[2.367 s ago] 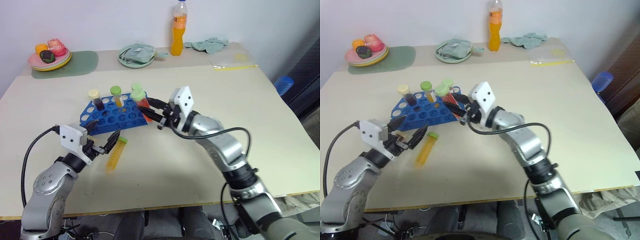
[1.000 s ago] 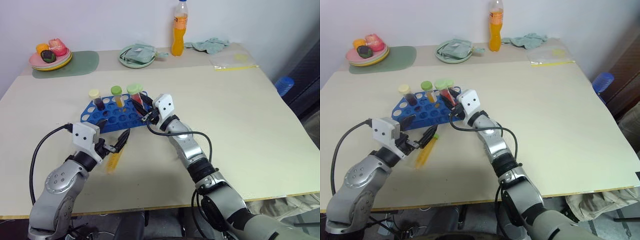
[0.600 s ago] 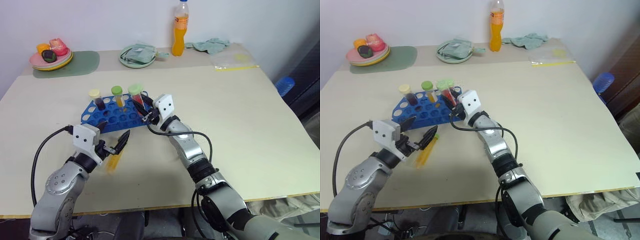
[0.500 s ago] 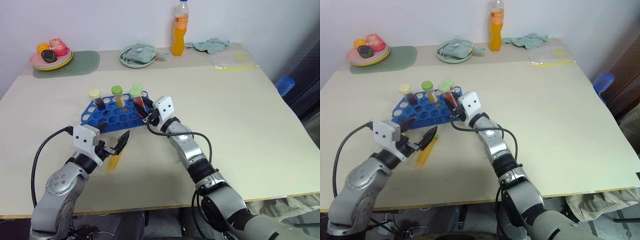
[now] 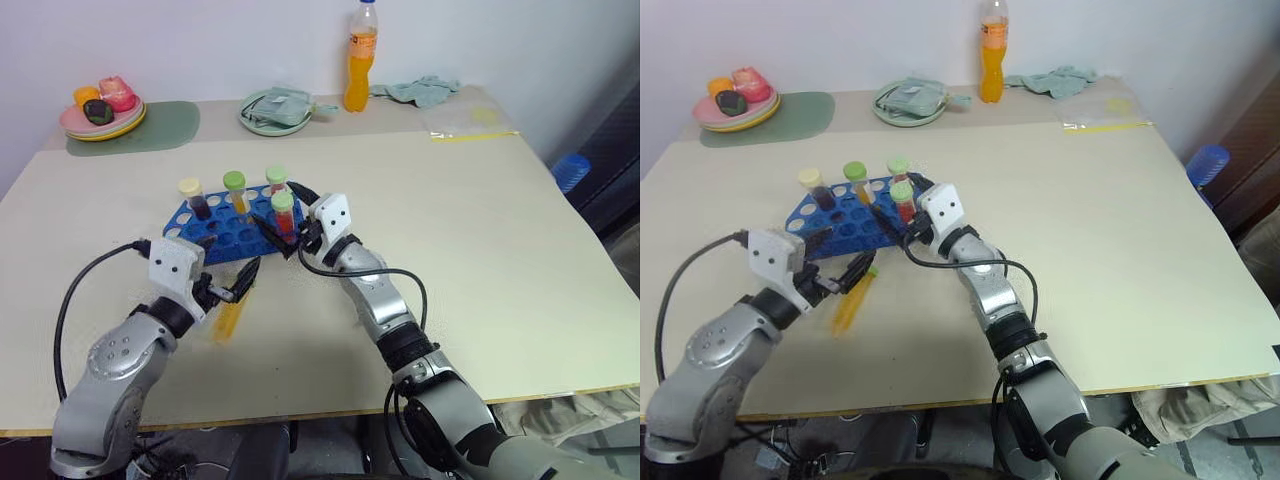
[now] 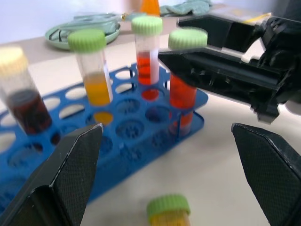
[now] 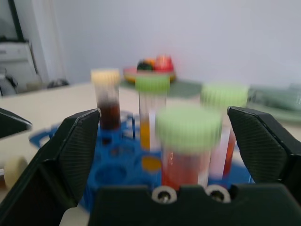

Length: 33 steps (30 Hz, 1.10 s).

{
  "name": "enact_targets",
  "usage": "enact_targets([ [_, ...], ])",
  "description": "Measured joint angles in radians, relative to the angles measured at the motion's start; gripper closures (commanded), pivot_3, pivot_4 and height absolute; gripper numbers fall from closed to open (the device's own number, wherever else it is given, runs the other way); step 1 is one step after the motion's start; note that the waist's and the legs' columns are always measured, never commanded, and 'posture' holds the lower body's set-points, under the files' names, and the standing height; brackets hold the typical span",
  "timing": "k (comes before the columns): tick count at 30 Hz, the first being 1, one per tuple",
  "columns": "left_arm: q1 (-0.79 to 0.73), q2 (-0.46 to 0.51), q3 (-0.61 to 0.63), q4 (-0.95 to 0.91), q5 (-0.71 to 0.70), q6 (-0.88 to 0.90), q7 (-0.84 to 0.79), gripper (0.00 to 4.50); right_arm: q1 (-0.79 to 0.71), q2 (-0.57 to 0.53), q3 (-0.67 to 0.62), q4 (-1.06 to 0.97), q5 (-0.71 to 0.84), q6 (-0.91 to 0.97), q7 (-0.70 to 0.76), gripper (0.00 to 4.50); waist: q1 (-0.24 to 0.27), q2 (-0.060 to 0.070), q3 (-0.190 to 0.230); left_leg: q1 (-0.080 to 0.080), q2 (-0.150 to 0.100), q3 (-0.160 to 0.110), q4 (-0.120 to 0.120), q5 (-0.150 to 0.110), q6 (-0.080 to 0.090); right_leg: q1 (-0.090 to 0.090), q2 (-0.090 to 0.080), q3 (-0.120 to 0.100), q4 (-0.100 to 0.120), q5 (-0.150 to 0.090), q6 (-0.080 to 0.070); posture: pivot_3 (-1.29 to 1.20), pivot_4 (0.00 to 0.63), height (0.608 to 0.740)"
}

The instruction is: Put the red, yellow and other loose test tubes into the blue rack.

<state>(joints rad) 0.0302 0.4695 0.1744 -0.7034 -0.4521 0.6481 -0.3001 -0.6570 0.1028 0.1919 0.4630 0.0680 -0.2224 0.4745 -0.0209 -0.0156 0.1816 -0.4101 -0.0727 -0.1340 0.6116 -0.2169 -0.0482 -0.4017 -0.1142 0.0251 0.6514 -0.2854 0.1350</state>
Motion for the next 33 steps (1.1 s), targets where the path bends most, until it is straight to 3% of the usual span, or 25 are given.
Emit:
enact_targets([
  [6, -0.191, 0.058, 0.027, -0.128, -0.104, 0.44, 0.137, 0.0, 0.034, -0.067, -0.005, -0.135, 0.033, 0.074, 0.047, 0.04, 0.0, 0.0, 0.0, 0.0, 0.0, -0.001, 0.001, 0.0, 0.0, 0.001, 0.0, 0.0, 0.0, 0.0, 0.0, 0.0, 0.15, 0.74],
  [10, -0.356, 0.032, 0.091, -0.137, -0.132, 0.864, 0.228, 0.0, 0.076, -0.177, -0.012, -0.248, 0.075, 0.161, 0.131, 0.04, -0.002, 0.0, 0.0, 0.0, 0.0, 0.0, 0.001, 0.0, 0.0, 0.002, 0.001, -0.001, 0.0, 0.0, 0.0, 0.0, 0.15, 0.74],
  [12, -0.314, 0.165, 0.065, -0.091, -0.243, 0.935, 0.265, 0.0, 0.092, -0.249, -0.007, -0.313, 0.092, 0.199, 0.196, 0.04, -0.018, 0.0, 0.0, 0.001, 0.001, -0.001, -0.001, 0.0, 0.0, 0.001, 0.002, 0.0, 0.0, 0.0, 0.0, 0.0, 0.15, 0.74],
  [15, -0.301, 0.25, 0.068, -0.006, -0.419, 0.955, 0.383, 0.0, 0.109, -0.319, -0.027, -0.352, 0.107, 0.246, 0.244, 0.04, -0.021, 0.0, 0.0, 0.002, 0.001, -0.002, -0.001, 0.001, -0.001, 0.002, 0.002, 0.0, 0.001, -0.001, -0.001, 0.0, 0.15, 0.74],
  [27, -0.411, 0.184, -0.026, 0.312, -1.029, 0.94, 0.949, 0.0, 0.168, -0.306, 0.061, -0.466, 0.112, 0.305, 0.296, 0.04, 0.004, -0.001, 0.0, 0.002, 0.0, -0.002, 0.001, 0.001, -0.002, 0.002, 0.0, 0.0, 0.001, 0.0, 0.0, 0.0, 0.15, 0.74],
  [30, -0.415, 0.295, -0.13, 0.351, -1.234, 0.822, 1.126, 0.0, 0.17, -0.305, 0.062, -0.479, 0.111, 0.305, 0.291, 0.04, 0.003, -0.001, 0.0, 0.002, 0.001, -0.002, 0.001, 0.001, -0.002, 0.001, -0.001, 0.001, 0.002, 0.0, 0.0, 0.0, 0.15, 0.74],
  [33, -0.429, 0.41, -0.247, 0.368, -1.424, 0.673, 1.274, 0.83, 0.175, -0.305, 0.063, -0.48, 0.111, 0.307, 0.288, 0.0, 0.005, -0.001, 0.0, 0.001, 0.001, -0.002, 0.001, 0.001, -0.002, 0.001, -0.001, 0.001, 0.002, 0.0, 0.0, 0.0, 0.15, 0.74],
])
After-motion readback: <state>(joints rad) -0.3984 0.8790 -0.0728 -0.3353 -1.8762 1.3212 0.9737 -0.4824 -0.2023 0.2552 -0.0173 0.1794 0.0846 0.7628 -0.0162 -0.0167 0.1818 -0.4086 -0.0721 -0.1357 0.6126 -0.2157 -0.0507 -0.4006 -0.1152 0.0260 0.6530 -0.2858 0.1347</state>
